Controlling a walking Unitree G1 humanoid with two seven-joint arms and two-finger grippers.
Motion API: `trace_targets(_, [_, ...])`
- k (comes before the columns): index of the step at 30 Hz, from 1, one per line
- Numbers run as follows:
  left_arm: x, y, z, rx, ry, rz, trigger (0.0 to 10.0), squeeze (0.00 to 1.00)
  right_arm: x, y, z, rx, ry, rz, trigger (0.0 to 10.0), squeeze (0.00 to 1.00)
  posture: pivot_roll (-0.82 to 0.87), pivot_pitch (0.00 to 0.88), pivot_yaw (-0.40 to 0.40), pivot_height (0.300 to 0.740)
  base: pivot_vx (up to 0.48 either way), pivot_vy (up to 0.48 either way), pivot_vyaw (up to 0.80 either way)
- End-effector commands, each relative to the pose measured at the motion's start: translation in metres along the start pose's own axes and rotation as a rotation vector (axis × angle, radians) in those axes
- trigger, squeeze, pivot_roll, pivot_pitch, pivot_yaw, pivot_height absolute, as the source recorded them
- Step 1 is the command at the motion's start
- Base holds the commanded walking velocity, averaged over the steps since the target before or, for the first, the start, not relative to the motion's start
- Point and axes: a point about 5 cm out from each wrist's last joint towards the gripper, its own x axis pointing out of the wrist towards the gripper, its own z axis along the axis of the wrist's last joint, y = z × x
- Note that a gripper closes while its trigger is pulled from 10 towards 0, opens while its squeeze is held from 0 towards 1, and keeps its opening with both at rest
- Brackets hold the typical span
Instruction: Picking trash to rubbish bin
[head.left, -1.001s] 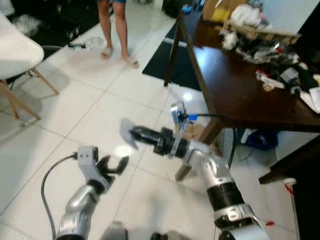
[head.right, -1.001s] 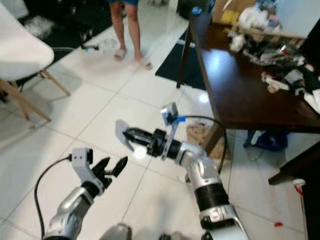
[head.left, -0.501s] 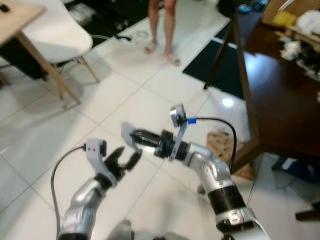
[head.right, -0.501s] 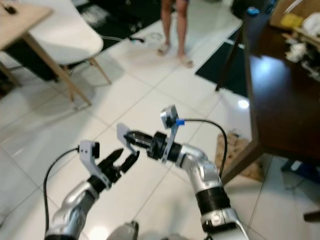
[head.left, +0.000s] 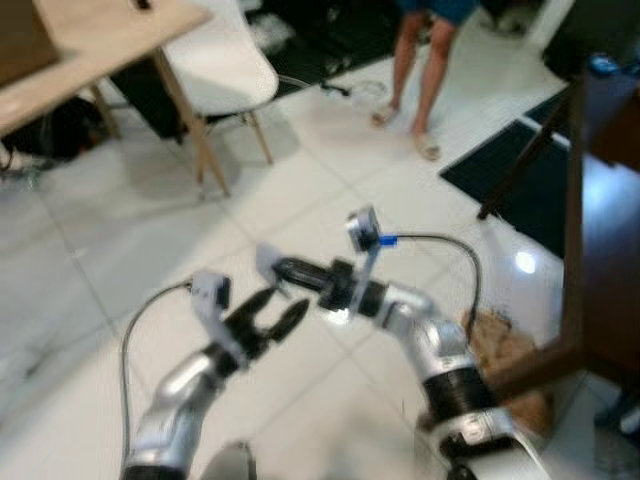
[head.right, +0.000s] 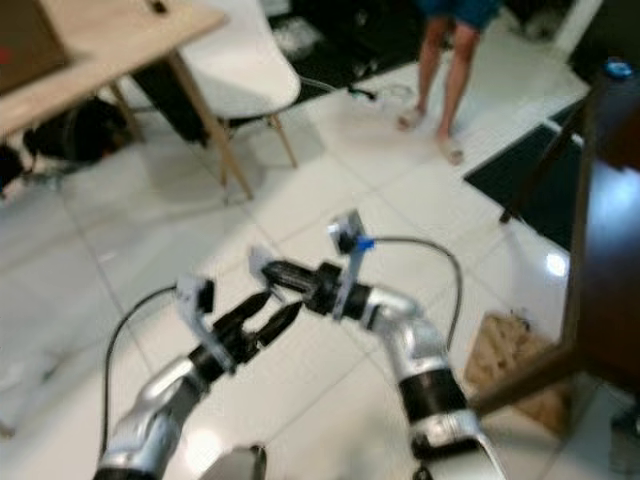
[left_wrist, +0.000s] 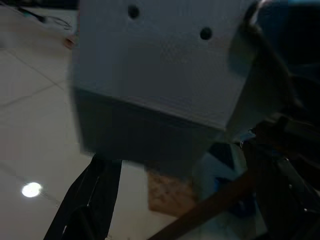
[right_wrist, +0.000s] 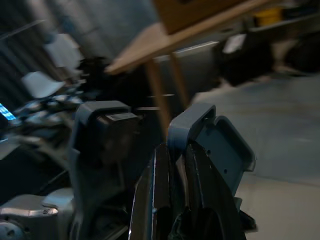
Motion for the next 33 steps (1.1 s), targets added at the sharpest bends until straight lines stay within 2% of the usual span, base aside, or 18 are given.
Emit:
trace_targets(1, [0.0018,-0.0057,-0.0009,-0.013,-0.006,-0.026,10.0,0.00,-0.0082,-0.0045,-0.0073,0.008,0.032,-0.031,10.0,0.00,0.20,0.131,-0.093,0.740,0.000,0.000,0.77])
trace_targets(33, [0.0030,-0.0043,0.0027,-0.006,-0.018,-0.002,10.0,0.00,-0.0107,-0.0108,-0.0049,-0.022,0.025,-0.070,10.0,0.00,0.20,0.134,-0.089,0.740,0.000,0.000,0.77])
